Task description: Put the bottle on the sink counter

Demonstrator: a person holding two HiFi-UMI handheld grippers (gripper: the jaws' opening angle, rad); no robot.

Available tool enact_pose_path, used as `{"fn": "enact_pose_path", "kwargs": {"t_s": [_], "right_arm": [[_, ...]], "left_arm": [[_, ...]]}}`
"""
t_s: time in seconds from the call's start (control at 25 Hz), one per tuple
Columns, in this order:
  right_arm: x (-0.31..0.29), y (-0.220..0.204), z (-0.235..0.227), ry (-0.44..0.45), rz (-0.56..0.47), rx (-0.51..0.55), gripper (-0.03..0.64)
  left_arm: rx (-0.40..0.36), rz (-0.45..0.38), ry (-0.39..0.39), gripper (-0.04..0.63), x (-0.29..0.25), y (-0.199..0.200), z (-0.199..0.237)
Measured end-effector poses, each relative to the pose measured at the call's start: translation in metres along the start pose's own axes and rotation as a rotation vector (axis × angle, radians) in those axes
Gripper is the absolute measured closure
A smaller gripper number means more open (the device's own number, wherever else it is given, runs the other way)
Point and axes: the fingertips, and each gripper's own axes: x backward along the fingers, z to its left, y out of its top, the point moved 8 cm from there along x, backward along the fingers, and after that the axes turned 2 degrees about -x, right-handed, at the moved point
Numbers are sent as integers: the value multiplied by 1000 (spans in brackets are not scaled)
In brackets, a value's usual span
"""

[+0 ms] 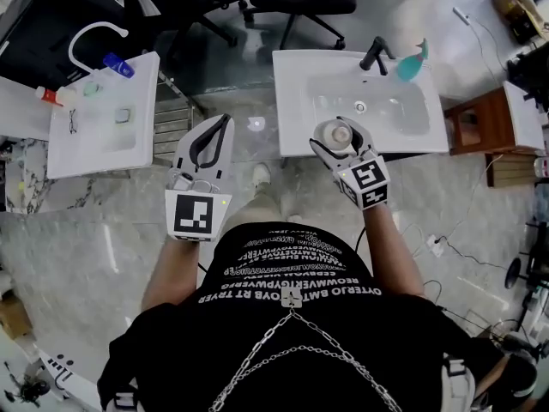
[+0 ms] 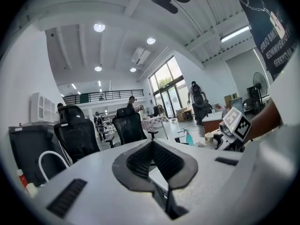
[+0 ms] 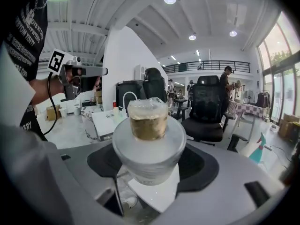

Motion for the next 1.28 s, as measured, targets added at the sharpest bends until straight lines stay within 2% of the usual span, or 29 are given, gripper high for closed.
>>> {"fn": "enact_pose_path", "kwargs": {"t_s": [0.2, 0.32, 0.48, 0.68, 1.28], "right_arm": [[-48, -19, -6, 4, 56, -9, 285], [-75, -34, -11, -6, 101, -21, 286], [-105, -55, -16, 1, 125, -55, 285], [-137, -82, -14, 7, 163, -58, 286], [-192, -156, -12, 48, 269, -84, 285]], "left_arm": [[-29, 16, -21, 589, -23, -9, 28], [-5, 4, -29, 589, -36, -17, 41], [3, 43, -37, 589, -53, -33, 56], [7, 24, -51, 589, -65, -49, 69], [15, 112, -96, 589, -83, -90, 67]]}}
